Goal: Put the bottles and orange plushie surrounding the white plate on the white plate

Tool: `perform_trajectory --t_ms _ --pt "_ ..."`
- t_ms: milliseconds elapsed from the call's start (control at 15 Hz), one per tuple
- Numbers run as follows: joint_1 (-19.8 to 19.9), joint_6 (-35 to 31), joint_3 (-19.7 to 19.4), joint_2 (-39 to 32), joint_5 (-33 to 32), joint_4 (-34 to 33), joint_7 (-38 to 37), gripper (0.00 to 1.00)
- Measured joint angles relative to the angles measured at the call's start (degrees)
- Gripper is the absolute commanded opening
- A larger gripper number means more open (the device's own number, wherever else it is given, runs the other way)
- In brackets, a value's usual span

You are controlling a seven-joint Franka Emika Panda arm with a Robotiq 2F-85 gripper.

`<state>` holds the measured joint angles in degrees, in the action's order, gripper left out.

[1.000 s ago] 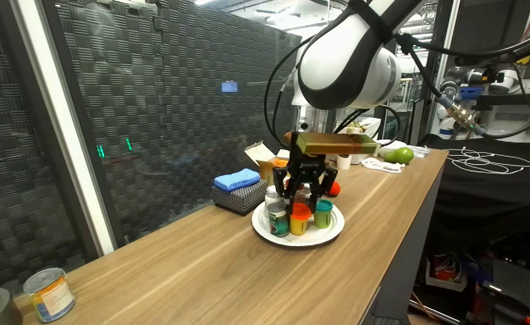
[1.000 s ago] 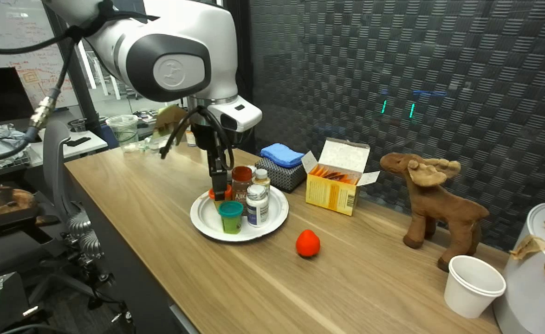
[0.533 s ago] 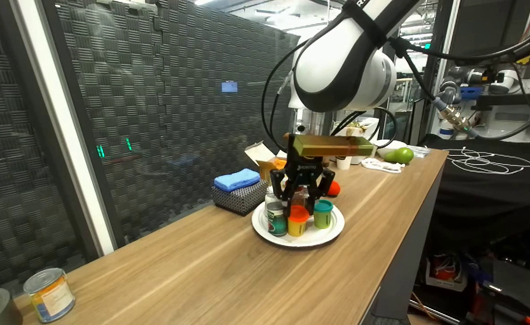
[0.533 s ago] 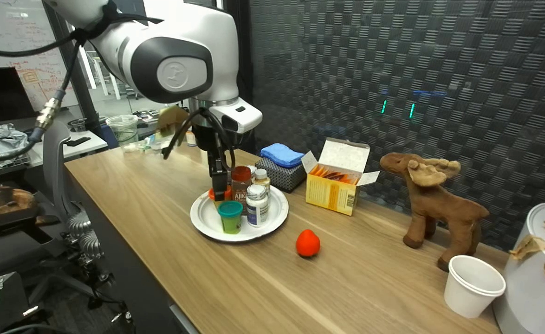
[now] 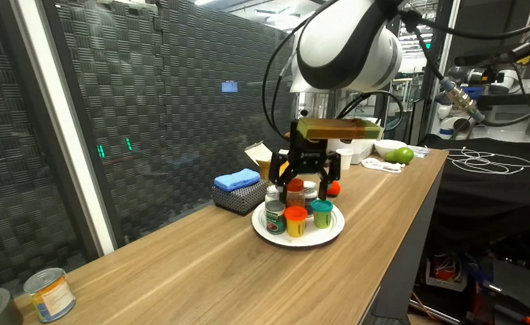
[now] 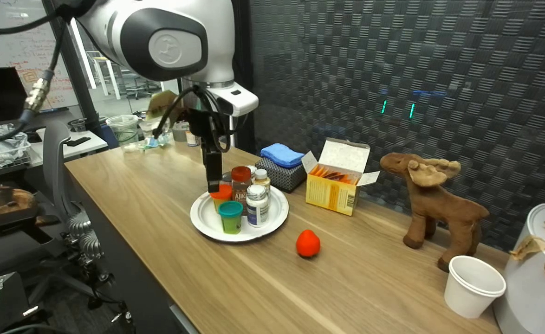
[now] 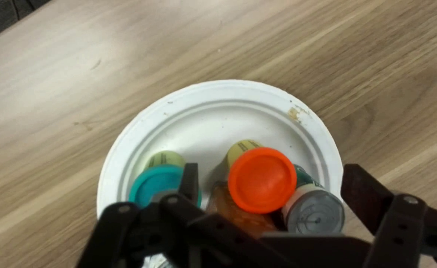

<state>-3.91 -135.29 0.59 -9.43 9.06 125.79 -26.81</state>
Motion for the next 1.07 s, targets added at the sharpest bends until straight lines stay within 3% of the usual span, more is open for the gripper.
perform_trajectory --t_ms 333,600,1067 --pt "1.97 -0.05 -3.7 4.65 -3.89 2.02 -5.71 1.0" --pt "5.58 -2.36 -6.86 4.28 -5.58 3.75 -9.44 1.0" --pt "10.29 -9.05 -9.23 -1.15 0.71 2.35 -9.91 1.0"
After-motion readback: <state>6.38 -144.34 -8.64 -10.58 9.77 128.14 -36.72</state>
